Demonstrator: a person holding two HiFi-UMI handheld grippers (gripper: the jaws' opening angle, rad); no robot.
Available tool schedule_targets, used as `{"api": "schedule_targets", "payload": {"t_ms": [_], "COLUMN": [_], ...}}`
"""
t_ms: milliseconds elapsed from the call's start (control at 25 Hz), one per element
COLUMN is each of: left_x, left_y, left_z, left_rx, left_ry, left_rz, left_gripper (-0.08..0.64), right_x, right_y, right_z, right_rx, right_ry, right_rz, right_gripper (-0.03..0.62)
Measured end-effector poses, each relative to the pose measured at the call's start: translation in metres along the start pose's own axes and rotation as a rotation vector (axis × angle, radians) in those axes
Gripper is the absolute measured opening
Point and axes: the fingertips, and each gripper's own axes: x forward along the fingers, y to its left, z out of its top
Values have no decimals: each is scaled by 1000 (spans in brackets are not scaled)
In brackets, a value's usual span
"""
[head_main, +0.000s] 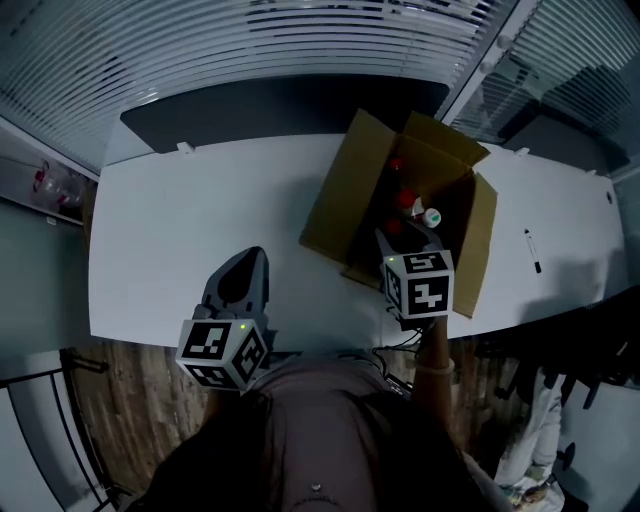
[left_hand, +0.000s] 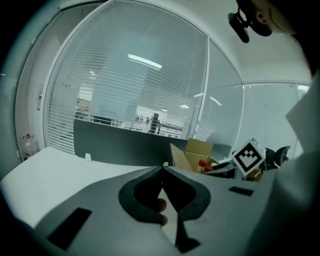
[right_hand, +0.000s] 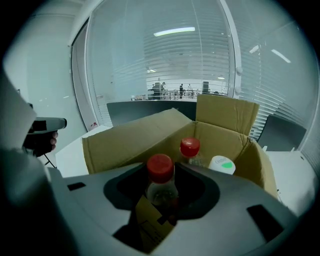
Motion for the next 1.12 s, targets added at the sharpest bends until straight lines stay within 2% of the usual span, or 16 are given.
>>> {"api": "schedule_targets", "payload": {"t_ms": [280,520,840,1120], "left_x": [-8,-9,-14,-22], "left_y": [-4,3,22,38], "left_z": [-4,-2,6,11], "left_rx": [-4,3,15,22], "left_ry": [-6,-5,-5,-6], "left_rz": [13,-20,-81,-125], "left_gripper": [9,9,9,9], "right_x": [-7,-20,-48,-72], "right_y": [2,3,4,14], "right_z": [1,12,38,57], "right_rx": [-52,-50,8,4], "right_ry": [-4,-35,-121,-165], "right_rz": [11,-23,-88,-161], "right_gripper": [173,173,173,173]}}
